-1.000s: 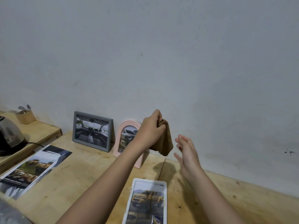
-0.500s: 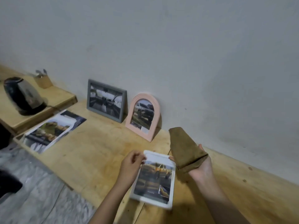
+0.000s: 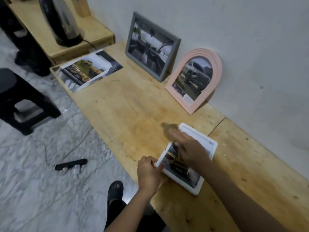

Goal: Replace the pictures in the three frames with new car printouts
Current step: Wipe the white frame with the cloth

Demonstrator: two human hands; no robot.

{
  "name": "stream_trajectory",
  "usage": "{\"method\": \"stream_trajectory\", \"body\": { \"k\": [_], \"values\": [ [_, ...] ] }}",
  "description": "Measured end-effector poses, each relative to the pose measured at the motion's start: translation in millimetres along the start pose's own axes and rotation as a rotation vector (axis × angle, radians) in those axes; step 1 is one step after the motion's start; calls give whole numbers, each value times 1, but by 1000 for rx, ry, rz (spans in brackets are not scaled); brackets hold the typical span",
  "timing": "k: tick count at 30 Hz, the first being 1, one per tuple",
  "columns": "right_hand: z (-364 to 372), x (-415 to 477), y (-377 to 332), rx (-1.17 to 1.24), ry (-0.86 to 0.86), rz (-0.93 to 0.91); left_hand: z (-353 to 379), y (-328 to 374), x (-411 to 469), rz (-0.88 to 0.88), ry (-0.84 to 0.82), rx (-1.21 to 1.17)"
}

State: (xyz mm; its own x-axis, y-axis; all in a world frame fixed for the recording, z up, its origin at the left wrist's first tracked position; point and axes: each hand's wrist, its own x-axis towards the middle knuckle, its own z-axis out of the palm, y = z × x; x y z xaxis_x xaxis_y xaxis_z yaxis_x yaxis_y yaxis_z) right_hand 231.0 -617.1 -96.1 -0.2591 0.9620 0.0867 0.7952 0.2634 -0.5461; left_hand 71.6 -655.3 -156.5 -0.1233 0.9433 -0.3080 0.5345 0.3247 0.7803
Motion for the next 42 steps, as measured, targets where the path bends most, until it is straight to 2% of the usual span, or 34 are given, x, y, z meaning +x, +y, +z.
{"method": "stream_trajectory", "body": {
  "k": [2,4,15,17,21,26,32,36,39,42],
  "values": [
    [29,0,14,-312,-154,-248,1,-3,1,-22,39,-97],
    [45,-8,20,-384,-225,-366,0,-3,1,-52,58,-175],
    [59,2,47,-391,-118,-476,0,2,-1,-83,56,-167],
    [55,7,50,-404,-128,-438,-1,2,-1,-90,37,-156],
    [24,30,70,-454,-99,-202,-1,-1,-1,-92,12,-167],
    [7,49,97,-469,-173,-7,-2,-3,3,-64,-27,-98],
    [16,44,98,-242,-111,95,-3,16,21,201,-192,399],
    [14,42,100,-288,-168,84,7,38,35,221,-263,674],
    [16,40,100,-378,-175,93,10,40,39,190,-296,744],
    [18,39,97,-428,-100,180,9,42,37,205,-291,738]
  ]
}}
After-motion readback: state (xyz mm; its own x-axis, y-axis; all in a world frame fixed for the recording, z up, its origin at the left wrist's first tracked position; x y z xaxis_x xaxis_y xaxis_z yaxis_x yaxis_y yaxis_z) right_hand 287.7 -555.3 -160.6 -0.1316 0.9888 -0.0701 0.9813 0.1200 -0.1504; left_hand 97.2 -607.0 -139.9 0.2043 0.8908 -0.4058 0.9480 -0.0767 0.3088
